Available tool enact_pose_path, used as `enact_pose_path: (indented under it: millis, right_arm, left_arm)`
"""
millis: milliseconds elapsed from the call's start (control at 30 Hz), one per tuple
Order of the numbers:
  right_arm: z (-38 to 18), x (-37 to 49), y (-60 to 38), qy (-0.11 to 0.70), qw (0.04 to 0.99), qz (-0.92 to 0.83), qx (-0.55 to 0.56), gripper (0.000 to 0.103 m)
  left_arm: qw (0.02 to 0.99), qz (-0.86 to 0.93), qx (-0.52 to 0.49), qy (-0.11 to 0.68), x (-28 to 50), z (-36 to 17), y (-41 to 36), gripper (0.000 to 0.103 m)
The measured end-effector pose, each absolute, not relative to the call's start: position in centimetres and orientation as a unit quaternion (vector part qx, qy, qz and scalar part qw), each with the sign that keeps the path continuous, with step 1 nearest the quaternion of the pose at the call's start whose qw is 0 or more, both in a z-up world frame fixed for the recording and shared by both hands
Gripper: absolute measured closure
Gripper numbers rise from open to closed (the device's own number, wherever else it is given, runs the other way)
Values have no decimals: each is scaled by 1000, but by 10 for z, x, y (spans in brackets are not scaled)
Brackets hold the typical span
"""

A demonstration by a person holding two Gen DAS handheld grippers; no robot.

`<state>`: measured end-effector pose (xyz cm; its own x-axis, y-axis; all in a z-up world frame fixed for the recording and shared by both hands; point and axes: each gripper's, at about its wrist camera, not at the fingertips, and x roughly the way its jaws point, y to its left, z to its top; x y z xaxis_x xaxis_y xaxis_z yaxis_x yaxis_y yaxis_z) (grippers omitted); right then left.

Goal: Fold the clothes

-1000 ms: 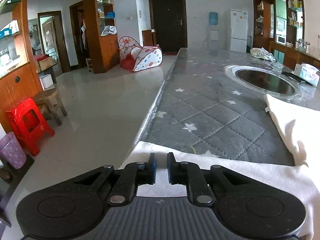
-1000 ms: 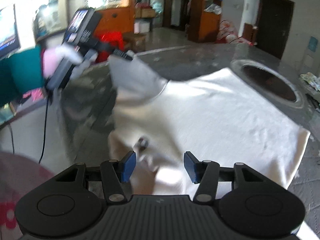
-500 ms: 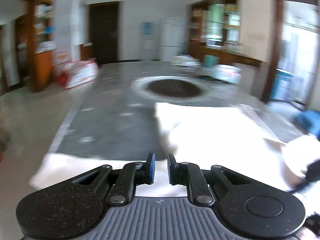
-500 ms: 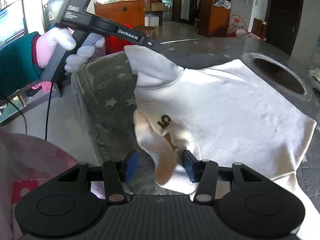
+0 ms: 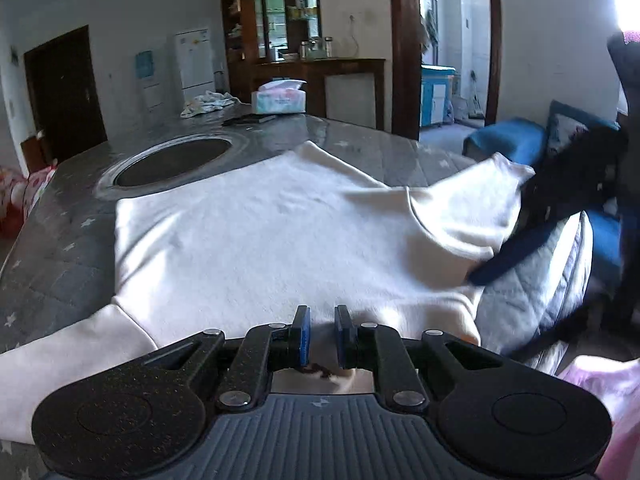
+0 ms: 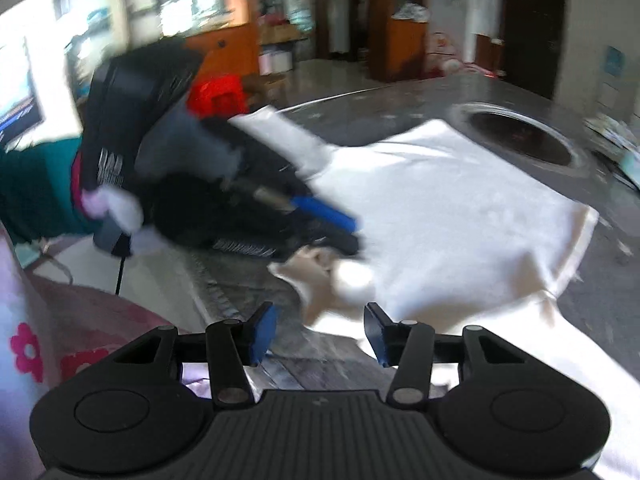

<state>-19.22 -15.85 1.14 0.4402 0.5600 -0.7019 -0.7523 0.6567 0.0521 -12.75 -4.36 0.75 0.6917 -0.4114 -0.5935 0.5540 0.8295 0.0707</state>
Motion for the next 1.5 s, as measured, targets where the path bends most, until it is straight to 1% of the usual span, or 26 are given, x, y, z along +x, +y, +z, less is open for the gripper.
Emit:
enact_pose_path:
  millis: [233,433,500,667,900,967,1033,1100,1133,1167,1233,1367,1500]
  right_arm:
    - [12,-186,-229,361,897,249,-58,55]
    - [9,-172,-300,344,935,84,-10,55]
    - [4,-168,-321,345,937,43,0,55]
    - [-7,-166,-362,345,938,-31,33,55]
    - [-21,-158,-388,352,931,-52,82,55]
    - [-23,-157,-392,353,929,-51,100,59]
    - [-25,-158,-396,353,927,-46,120,70]
    - [-25,-159,-399,349,927,-47,127,79]
    - [-24,-161,-400,345,929,-50,127,87]
    - [-23,-162,-400,341,930,-52,126,88]
    - [-19,-164,-399,333,933,-55,122,93]
    - [-3,-166,-392,309,943,-47,111,94]
    - [26,-166,-380,279,955,-22,98,94]
  left_arm:
    - [909,-274,152,276,-139,8,-46,86]
    - [913,-274,137,268,-139,20,-48,84]
    - [915,-272,130,267,-138,24,-49,82]
    - [918,-272,127,260,-136,30,-57,72]
    - [912,-289,133,258,-135,32,-76,71]
    - [910,-295,136,257,-136,32,-82,70]
    - [908,-300,137,259,-135,30,-88,69]
    - [905,-306,138,261,-133,28,-93,69]
    - [904,-309,139,263,-132,27,-96,68]
    - [902,-312,140,264,-132,26,-99,67]
    - [899,-317,145,265,-131,23,-105,67]
    - [892,-332,150,267,-132,19,-116,67]
    - [887,-348,153,264,-132,14,-127,67]
